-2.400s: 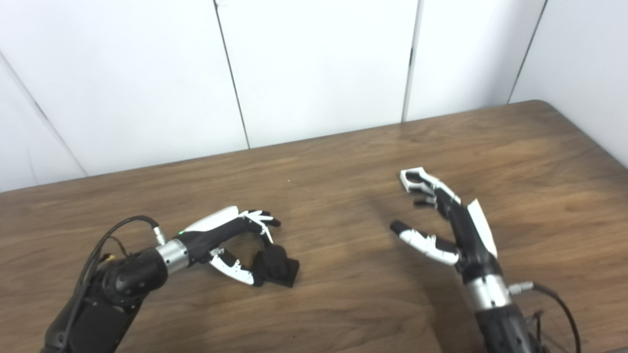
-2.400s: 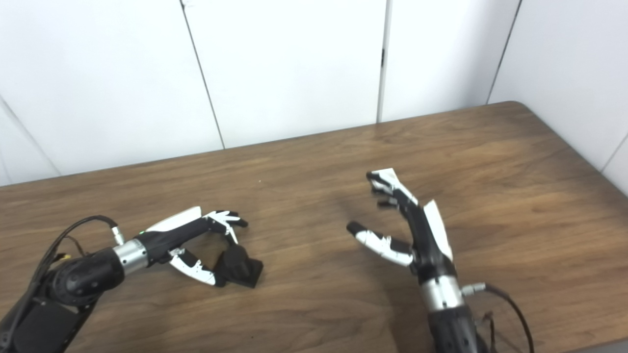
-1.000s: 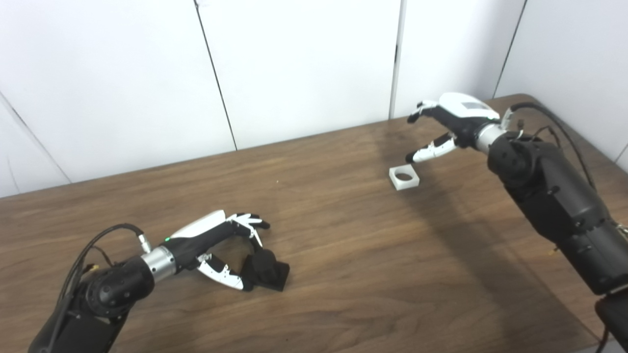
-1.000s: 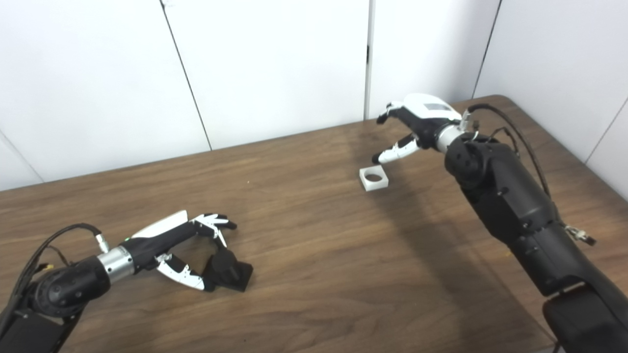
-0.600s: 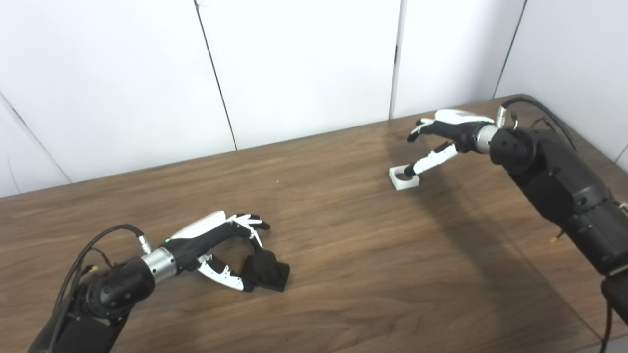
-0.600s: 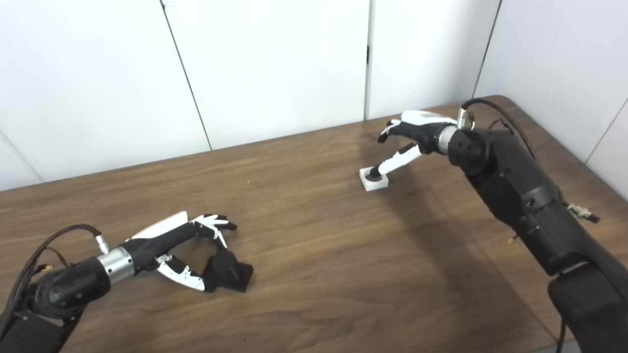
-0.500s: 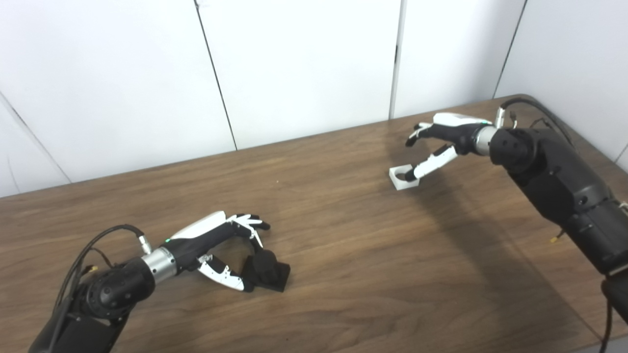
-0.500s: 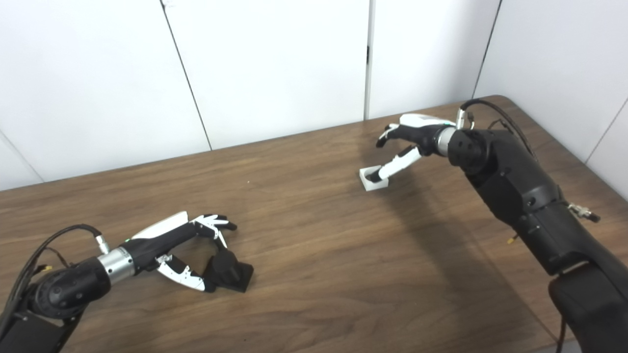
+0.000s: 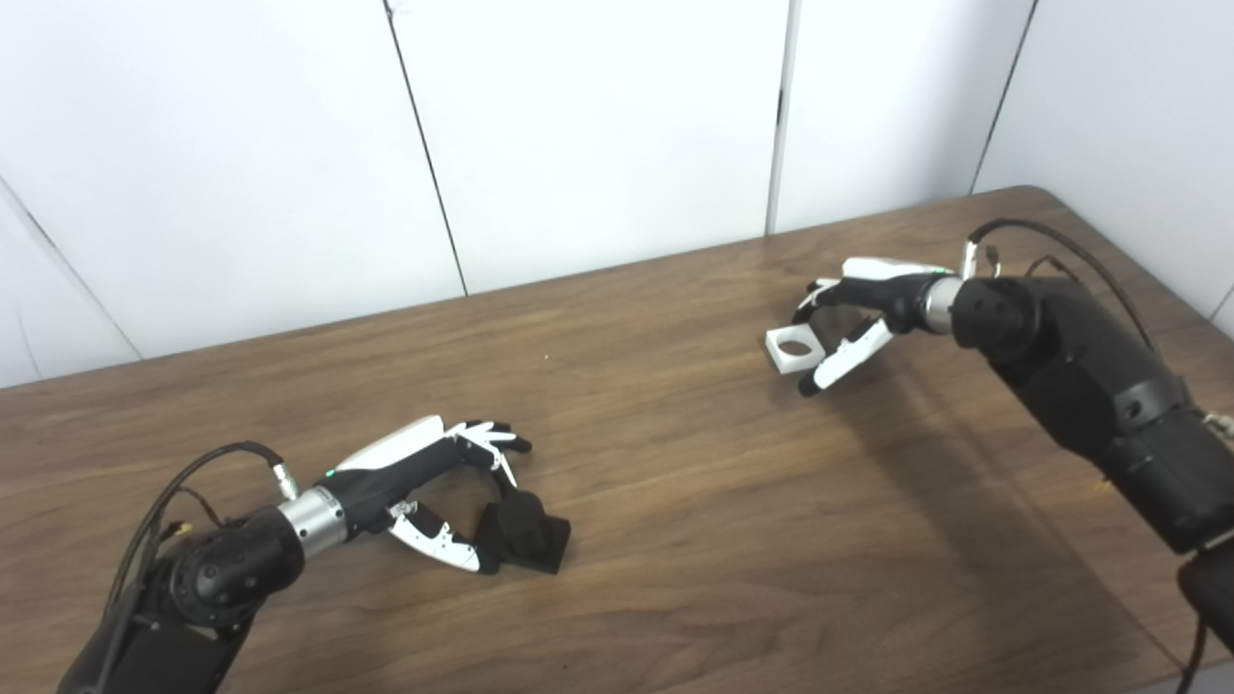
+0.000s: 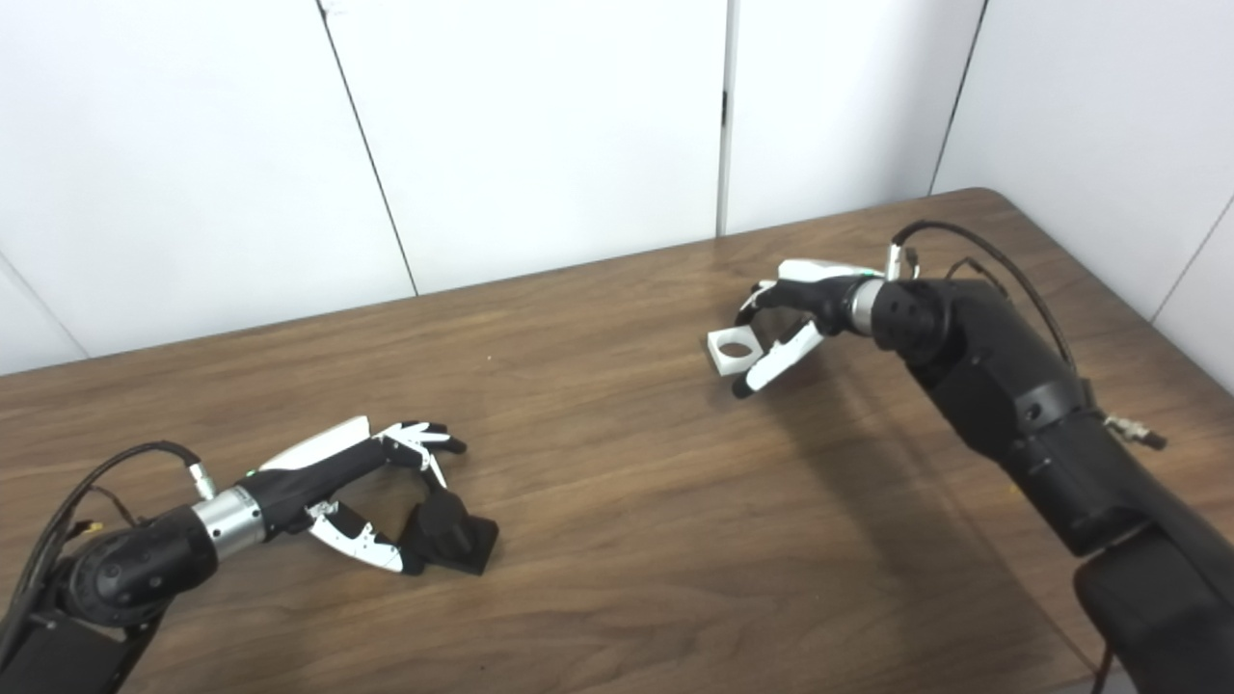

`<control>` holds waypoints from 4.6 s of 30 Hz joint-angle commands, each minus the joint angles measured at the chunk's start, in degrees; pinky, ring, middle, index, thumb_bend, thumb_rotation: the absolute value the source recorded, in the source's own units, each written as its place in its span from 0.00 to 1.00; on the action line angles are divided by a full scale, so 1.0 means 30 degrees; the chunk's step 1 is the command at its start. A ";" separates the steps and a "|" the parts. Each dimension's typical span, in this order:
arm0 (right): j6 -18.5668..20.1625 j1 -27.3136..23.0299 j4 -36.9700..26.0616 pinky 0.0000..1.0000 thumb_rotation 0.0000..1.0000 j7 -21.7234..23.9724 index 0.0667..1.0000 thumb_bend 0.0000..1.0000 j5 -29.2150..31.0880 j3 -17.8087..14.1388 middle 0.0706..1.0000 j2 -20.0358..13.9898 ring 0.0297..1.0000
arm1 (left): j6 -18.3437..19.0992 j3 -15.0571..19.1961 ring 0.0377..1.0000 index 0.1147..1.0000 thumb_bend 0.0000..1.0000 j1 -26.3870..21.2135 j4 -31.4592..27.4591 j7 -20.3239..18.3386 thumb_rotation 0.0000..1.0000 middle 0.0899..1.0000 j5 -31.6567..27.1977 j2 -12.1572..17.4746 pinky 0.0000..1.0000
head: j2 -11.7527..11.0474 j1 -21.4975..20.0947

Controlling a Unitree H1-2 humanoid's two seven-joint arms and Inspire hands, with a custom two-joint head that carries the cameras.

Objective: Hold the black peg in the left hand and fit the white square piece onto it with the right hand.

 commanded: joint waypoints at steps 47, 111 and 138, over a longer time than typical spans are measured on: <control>-0.3852 -0.0248 0.4468 0.87 0.14 -0.8775 0.45 0.52 -0.1700 0.0500 0.81 0.1256 0.85 | 0.1187 -0.0853 0.99 0.42 0.52 0.1452 -0.0232 -0.2102 0.06 0.90 0.0365 0.0530 0.99 | 0.0604 0.0803; -0.5489 0.1404 -0.9853 0.96 0.14 -0.3687 0.44 0.52 0.1547 -0.1206 0.80 0.2073 0.89 | 0.2230 -0.1238 1.00 0.42 0.52 0.0974 -0.0262 -0.2143 0.07 0.91 0.0646 -0.0119 0.99 | 0.1677 0.4377; -0.5547 0.1301 -1.1241 0.94 0.14 -0.1199 0.44 0.52 0.2636 0.0056 0.80 0.4528 0.90 | 0.3465 -0.1437 0.99 0.42 0.52 0.0778 -0.0034 -0.1820 0.08 0.90 0.1621 -0.1617 0.99 | 0.2388 0.9343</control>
